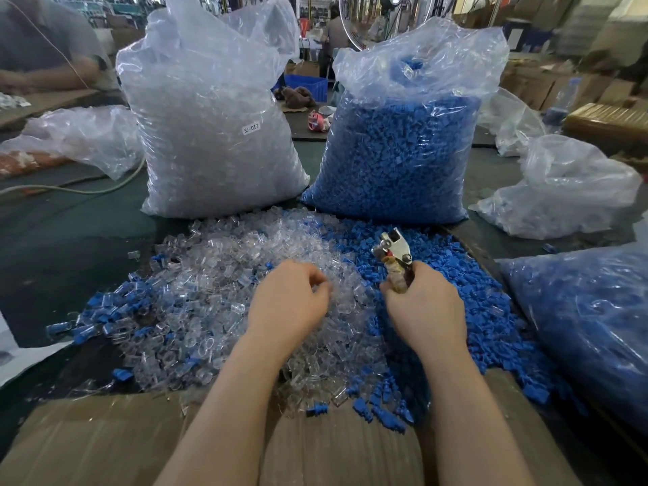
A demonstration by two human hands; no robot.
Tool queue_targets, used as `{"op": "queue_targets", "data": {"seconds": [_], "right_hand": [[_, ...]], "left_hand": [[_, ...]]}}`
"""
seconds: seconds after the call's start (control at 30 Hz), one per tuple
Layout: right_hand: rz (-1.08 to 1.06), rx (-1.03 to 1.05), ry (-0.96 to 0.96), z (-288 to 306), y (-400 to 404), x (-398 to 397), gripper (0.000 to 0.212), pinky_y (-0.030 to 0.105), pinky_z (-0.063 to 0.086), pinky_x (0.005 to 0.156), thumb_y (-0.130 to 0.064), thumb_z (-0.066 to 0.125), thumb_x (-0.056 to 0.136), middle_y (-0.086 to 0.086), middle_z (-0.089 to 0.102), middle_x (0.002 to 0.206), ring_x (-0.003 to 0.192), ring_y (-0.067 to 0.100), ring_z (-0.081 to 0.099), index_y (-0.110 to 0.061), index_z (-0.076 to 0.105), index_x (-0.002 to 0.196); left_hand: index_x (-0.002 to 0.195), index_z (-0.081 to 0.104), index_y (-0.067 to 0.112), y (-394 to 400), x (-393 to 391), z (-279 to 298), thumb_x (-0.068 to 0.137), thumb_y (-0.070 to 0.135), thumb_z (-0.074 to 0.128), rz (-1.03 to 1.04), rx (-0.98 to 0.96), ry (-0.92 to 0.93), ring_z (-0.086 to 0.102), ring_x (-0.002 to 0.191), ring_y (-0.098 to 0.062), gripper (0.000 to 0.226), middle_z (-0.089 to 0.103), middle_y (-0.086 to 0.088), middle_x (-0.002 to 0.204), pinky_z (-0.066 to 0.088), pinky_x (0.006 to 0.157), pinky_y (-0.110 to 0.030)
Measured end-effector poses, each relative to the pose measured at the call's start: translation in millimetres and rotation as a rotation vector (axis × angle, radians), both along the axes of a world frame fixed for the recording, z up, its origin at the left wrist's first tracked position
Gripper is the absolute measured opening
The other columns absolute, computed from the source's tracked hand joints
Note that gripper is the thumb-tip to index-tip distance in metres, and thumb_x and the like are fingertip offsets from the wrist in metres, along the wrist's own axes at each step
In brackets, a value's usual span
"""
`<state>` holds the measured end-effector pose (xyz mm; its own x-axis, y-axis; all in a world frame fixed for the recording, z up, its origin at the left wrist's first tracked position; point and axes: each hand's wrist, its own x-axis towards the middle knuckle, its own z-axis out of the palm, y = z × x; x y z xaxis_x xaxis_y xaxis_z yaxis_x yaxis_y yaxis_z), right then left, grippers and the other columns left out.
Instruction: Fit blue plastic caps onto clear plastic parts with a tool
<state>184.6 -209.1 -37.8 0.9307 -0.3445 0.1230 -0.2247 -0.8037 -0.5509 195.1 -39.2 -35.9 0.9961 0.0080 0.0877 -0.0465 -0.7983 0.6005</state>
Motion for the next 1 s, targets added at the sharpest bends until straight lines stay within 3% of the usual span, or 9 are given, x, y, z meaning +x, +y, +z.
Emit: {"op": "queue_targets", "data": {"seconds": [0.17,0.27,0.4,0.47,0.6,0.67,0.8,0.9,1.0], "right_hand": [[0.042,0.169,-0.078,3,2,0,0.019,0.036,0.044,0.068,-0.041,0.065,0.087,-0.007,0.06,0.079,0.076,0.02,0.056,-0.025,0.057,0.089],[0.08,0.342,-0.125,7,6,0,0.015,0.041,0.052,0.073,-0.037,0.07,0.084,-0.007,0.064,0.08,0.077,0.017,0.06,-0.025,0.061,0.086],[0.181,0.521,-0.137,9,9,-2,0.014,0.047,0.055,0.08,-0.027,0.075,0.082,-0.003,0.07,0.085,0.083,0.019,0.066,-0.022,0.065,0.091],[0.216,0.612,-0.142,9,8,-3,0.012,0.039,0.056,0.077,-0.023,0.076,0.083,-0.003,0.071,0.082,0.08,0.016,0.068,-0.02,0.066,0.089],[0.277,0.745,-0.159,11,6,-5,0.009,0.009,0.045,0.055,-0.017,0.073,0.085,-0.014,0.064,0.063,0.058,-0.004,0.058,-0.019,0.065,0.082],[0.281,0.761,-0.155,11,5,-5,0.009,0.007,0.042,0.054,-0.013,0.071,0.085,-0.011,0.063,0.064,0.057,-0.005,0.055,-0.019,0.065,0.084],[0.303,0.788,-0.129,14,2,-8,0.009,0.01,0.043,0.053,-0.008,0.069,0.086,-0.001,0.065,0.073,0.062,0.004,0.056,-0.017,0.065,0.085],[0.325,0.798,-0.118,13,-4,-8,0.015,0.014,0.038,0.049,-0.002,0.067,0.084,-0.009,0.059,0.061,0.052,0.004,0.046,-0.017,0.065,0.082],[0.334,0.834,-0.157,13,-3,-8,0.014,0.012,0.041,0.051,-0.011,0.076,0.082,-0.015,0.056,0.058,0.054,0.002,0.049,-0.017,0.063,0.082]], "left_hand": [[0.103,0.064,0.03,-5,-2,3,0.089,0.031,0.068,-0.095,-0.072,-0.046,0.052,0.082,0.005,0.015,0.058,0.018,0.095,0.041,0.069,-0.014],[0.105,0.062,0.034,-16,-6,7,0.08,0.03,0.079,-0.205,-0.179,-0.07,0.053,0.082,0.003,0.031,0.057,0.018,0.091,0.04,0.066,-0.013],[0.104,0.071,0.025,-29,-10,8,0.077,0.013,0.08,-0.222,-0.392,-0.081,0.065,0.075,-0.006,0.031,0.071,0.008,0.083,0.056,0.071,-0.028],[0.098,0.074,0.023,-28,-9,8,0.076,0.007,0.079,-0.2,-0.47,-0.071,0.069,0.075,-0.007,0.028,0.074,0.006,0.079,0.059,0.073,-0.028],[0.078,0.072,0.022,-26,-8,8,0.069,0.01,0.086,-0.113,-0.56,-0.08,0.067,0.063,-0.003,0.02,0.073,0.008,0.069,0.055,0.063,-0.02],[0.072,0.068,0.021,-25,-8,9,0.065,0.015,0.09,-0.078,-0.577,-0.093,0.061,0.056,-0.003,0.023,0.071,0.004,0.067,0.05,0.055,-0.016],[0.072,0.069,0.017,-22,-10,11,0.062,0.017,0.092,-0.087,-0.628,-0.05,0.064,0.058,-0.007,0.025,0.072,0.0,0.066,0.052,0.056,-0.018],[0.074,0.071,0.015,-19,-11,16,0.067,0.018,0.088,-0.098,-0.781,0.014,0.069,0.059,-0.012,0.019,0.074,-0.004,0.068,0.055,0.057,-0.02],[0.081,0.073,0.013,-16,-10,20,0.077,0.014,0.081,-0.112,-0.903,0.078,0.073,0.065,-0.014,0.008,0.076,-0.006,0.073,0.058,0.061,-0.021]]}}
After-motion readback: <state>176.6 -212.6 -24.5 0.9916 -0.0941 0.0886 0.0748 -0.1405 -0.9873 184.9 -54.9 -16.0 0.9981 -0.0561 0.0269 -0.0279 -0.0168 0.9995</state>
